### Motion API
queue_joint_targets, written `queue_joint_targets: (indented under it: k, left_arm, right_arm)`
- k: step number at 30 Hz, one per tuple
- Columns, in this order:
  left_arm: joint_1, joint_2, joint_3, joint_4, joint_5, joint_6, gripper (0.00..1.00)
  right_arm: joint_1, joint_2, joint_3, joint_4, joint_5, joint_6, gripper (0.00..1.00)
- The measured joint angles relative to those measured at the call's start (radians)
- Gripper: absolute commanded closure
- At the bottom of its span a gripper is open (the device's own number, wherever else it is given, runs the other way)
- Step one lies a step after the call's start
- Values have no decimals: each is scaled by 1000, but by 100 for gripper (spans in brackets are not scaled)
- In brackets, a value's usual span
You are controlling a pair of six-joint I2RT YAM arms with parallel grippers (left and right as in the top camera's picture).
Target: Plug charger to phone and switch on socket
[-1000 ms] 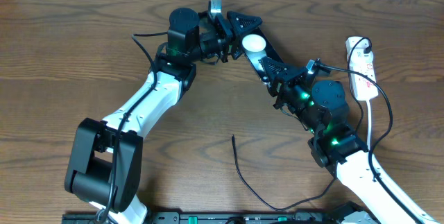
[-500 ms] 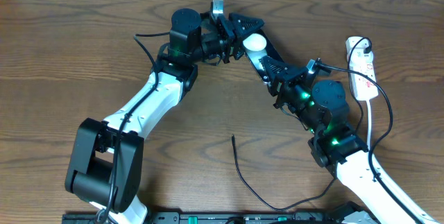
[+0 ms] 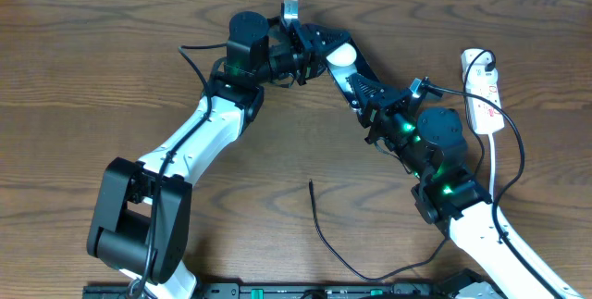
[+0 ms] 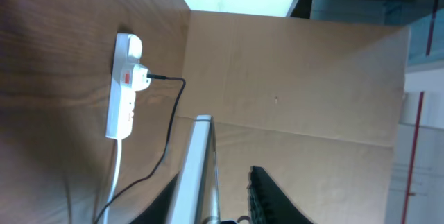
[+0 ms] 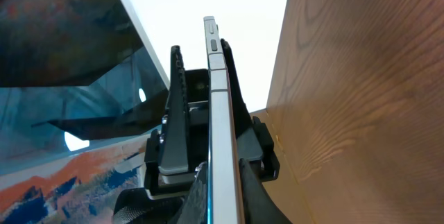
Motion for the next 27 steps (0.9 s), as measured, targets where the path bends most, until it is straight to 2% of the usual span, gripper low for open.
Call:
queue_joint_targets:
  k: [3,16,21,27]
  left_arm:
    - [0,0,0,0,0,0,92]
    - [0,0,0,0,1,3,92]
    - [-2,0,0,2,3,3,92]
    - [-5,0,0,7,7,3,93]
  right_arm:
    - [0,-2,0,3,0,0,99]
    - [0,-5,0,4,1,0,98]
    - [0,-5,0,-2,-3,2,82]
    - [0,-5,0,-6,-10,0,82]
